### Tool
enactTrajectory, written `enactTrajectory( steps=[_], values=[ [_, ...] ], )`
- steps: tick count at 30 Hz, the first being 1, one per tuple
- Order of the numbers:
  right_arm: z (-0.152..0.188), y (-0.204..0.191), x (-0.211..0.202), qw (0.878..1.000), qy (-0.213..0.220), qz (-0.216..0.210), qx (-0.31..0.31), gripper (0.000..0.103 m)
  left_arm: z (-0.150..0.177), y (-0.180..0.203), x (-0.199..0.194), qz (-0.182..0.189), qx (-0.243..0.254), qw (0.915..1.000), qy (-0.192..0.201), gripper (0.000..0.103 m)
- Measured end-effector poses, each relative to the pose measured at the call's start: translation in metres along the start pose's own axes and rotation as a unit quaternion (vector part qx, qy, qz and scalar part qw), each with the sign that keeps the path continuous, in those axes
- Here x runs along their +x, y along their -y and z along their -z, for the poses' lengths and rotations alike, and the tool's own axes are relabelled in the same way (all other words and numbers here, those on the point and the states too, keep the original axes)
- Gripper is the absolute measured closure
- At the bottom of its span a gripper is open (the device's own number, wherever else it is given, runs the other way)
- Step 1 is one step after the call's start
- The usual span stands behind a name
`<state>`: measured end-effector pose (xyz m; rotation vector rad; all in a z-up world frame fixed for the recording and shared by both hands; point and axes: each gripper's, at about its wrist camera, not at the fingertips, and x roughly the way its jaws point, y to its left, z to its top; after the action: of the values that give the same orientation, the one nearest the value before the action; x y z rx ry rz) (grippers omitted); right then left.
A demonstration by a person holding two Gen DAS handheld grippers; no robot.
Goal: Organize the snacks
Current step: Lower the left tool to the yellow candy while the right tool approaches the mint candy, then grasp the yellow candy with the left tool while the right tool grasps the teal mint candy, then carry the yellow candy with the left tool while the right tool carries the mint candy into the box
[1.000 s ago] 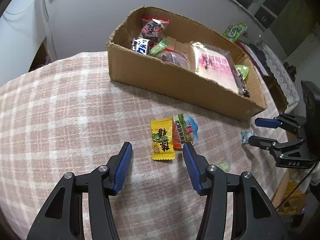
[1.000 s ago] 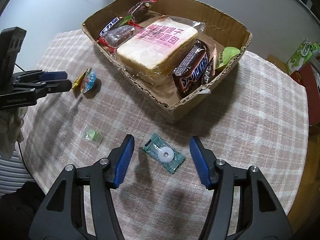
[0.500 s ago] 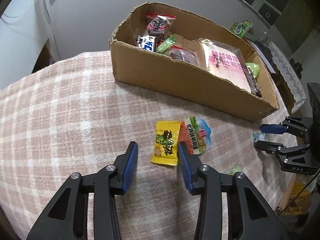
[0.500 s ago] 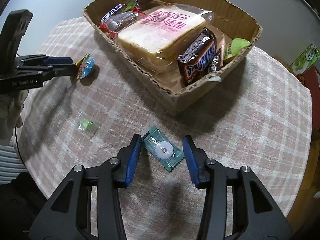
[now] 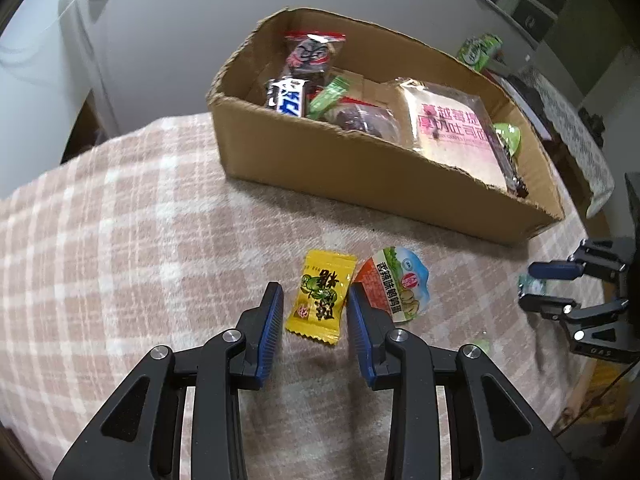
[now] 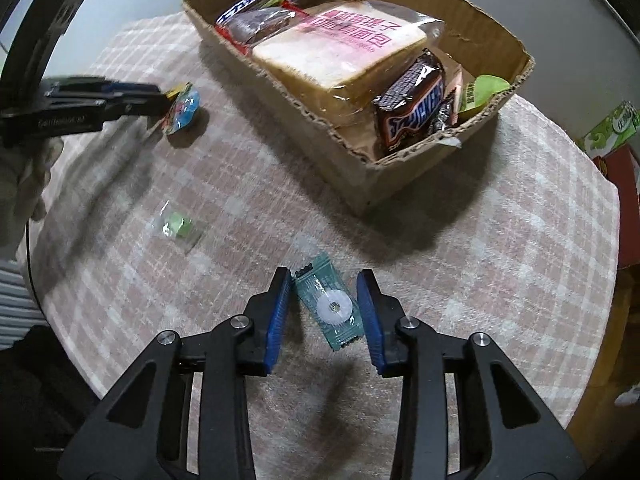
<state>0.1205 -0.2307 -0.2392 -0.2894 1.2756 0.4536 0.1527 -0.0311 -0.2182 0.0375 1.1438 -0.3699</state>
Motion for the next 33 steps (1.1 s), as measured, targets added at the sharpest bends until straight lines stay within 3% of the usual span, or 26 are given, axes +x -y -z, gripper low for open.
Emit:
enactTrajectory(
  steps=[5, 11, 16, 19, 26, 33],
  values=[
    [0.000, 0.005, -0.001, 0.999, -0.005, -0.023, 0.022, 0.067, -0.001, -0.001, 0.002, -0.007, -0.006, 0.9999, 0.008, 0.080],
    [0.004, 0.007, -0.001, 0.999, -0.016, -0.029, 0.004, 0.067, 0.002, -0.005, 0.000, -0.004, -0.006, 0.9999, 0.009, 0.081],
    [0.006, -0.003, 0.001, 1.000, -0.018, -0.005, -0.025, 0.067, 0.005, -0.008, -0.003, -0.004, -0.007, 0.9999, 0.011, 0.081],
    [0.007, -0.006, 0.002, 0.999, -0.015, 0.015, -0.026, 0.077, 0.007, -0.007, -0.005, -0.003, -0.010, 0.9999, 0.010, 0.081],
    [0.007, -0.013, 0.001, 0.999, -0.007, 0.033, 0.004, 0.081, 0.016, -0.006, -0.010, -0.001, -0.020, 0.9998, 0.008, 0.081],
    [0.014, -0.006, -0.017, 0.998, 0.020, 0.010, 0.067, 0.082, 0.027, -0.002, -0.019, 0.004, -0.024, 0.9997, 0.007, 0.081]
  ],
)
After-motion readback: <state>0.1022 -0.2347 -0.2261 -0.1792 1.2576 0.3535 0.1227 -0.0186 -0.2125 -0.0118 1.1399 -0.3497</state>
